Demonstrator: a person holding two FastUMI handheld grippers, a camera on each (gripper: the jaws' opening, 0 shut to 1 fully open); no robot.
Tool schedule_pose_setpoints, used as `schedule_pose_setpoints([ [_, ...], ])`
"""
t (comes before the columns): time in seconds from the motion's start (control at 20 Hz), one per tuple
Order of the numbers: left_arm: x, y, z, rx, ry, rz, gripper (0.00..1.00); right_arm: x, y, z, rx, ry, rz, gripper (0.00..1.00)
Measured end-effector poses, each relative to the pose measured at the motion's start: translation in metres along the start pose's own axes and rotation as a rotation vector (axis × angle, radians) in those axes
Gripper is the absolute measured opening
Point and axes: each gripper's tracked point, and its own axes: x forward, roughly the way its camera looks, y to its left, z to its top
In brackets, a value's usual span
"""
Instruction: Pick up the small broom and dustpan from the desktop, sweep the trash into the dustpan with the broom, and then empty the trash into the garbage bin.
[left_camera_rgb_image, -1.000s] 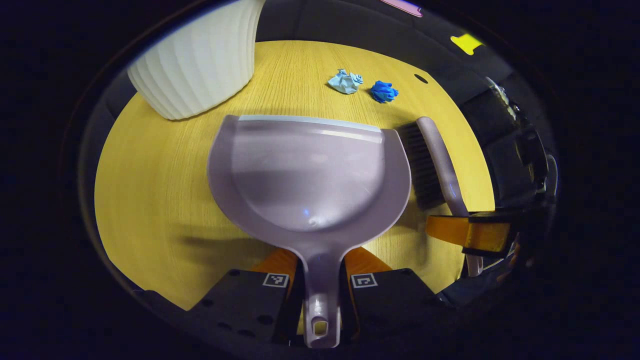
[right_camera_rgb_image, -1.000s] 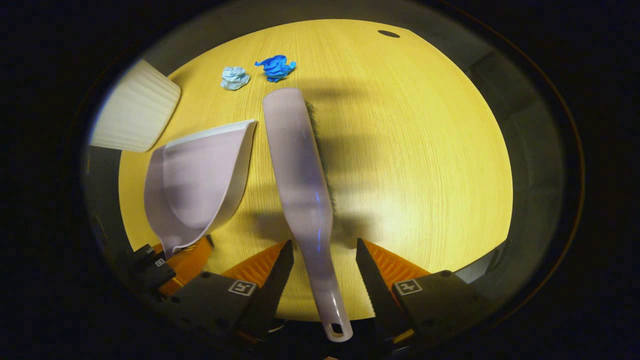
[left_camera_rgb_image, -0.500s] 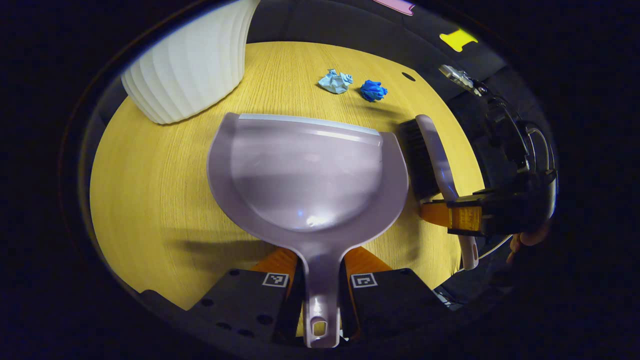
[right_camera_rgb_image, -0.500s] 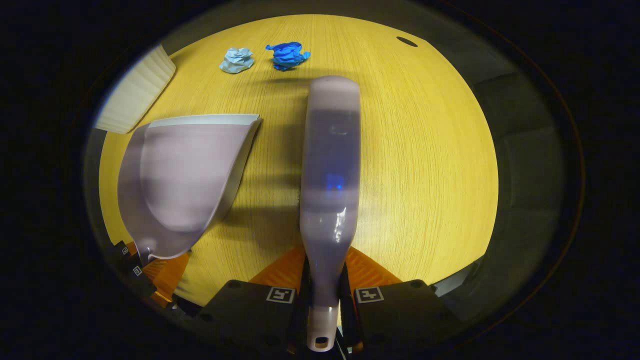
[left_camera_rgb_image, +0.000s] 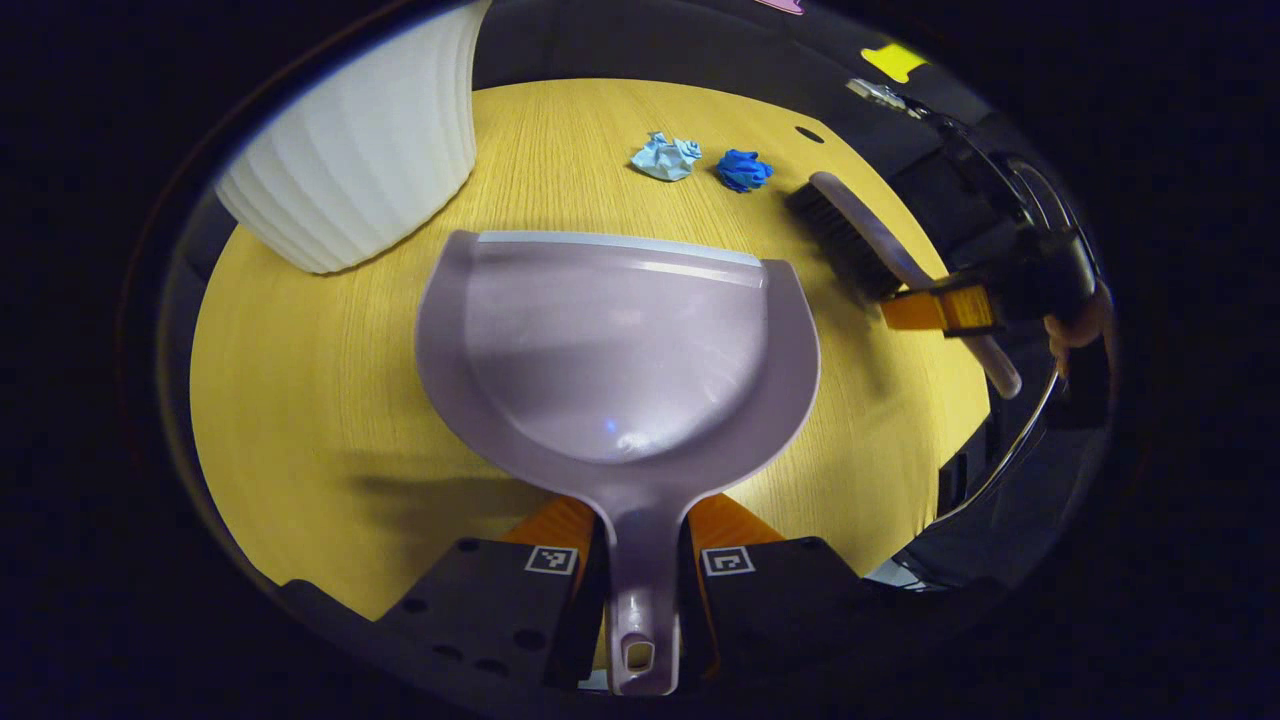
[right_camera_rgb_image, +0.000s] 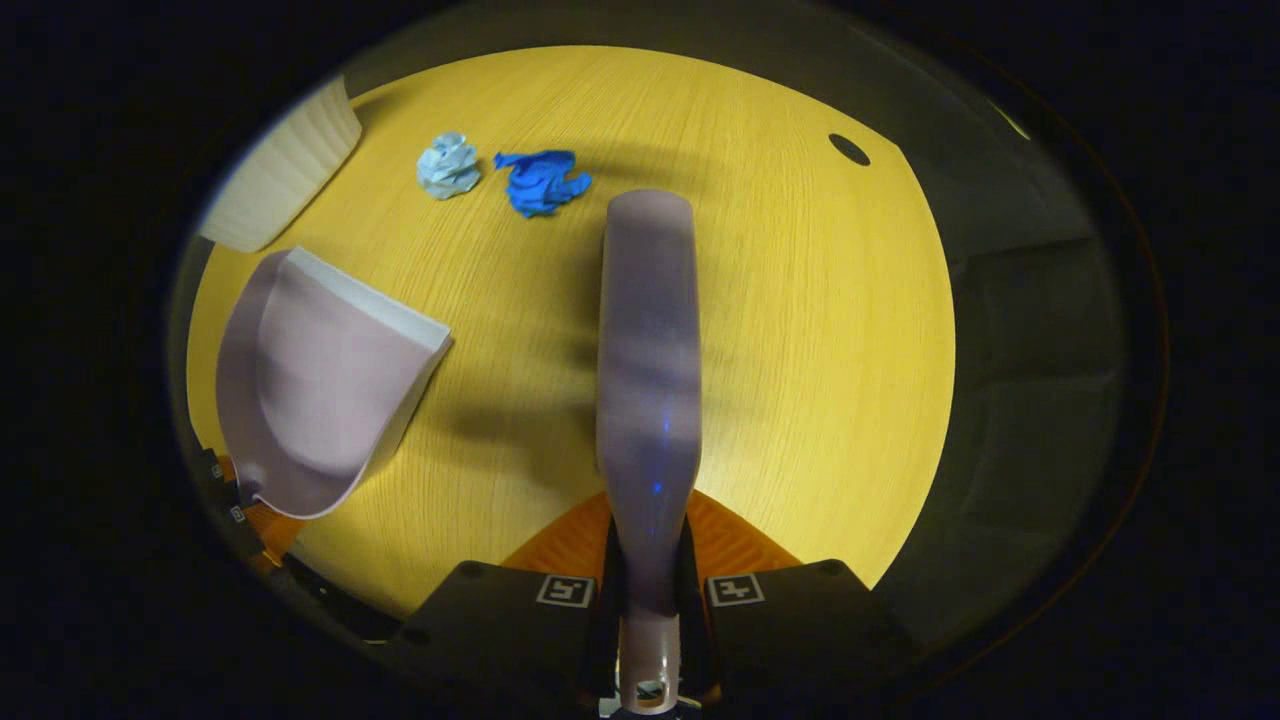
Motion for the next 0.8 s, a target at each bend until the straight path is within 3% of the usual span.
schedule_pose_setpoints([
  [0.2, -0.006, 0.014, 0.007, 0.09, 0.074, -0.005, 0.29, 0.004, -0.031, 0.072, -0.093, -0.048, -0.018, 0.27],
  [0.35, -0.009, 0.03, 0.023, 0.202, 0.127, -0.001, 0.29, 0.013, -0.013, 0.123, -0.172, -0.073, 0.051, 0.27],
  [0.45, -0.013, 0.037, 0.033, 0.265, 0.155, -0.004, 0.29, 0.018, -0.002, 0.149, -0.286, -0.093, 0.057, 0.27],
  [0.65, -0.009, 0.049, 0.046, 0.378, 0.209, 0.013, 0.3, 0.028, 0.033, 0.161, -0.38, -0.071, 0.13, 0.26],
  [0.8, -0.007, 0.053, 0.052, 0.394, 0.22, 0.002, 0.3, 0.03, 0.049, 0.154, -0.515, -0.053, 0.137, 0.26],
])
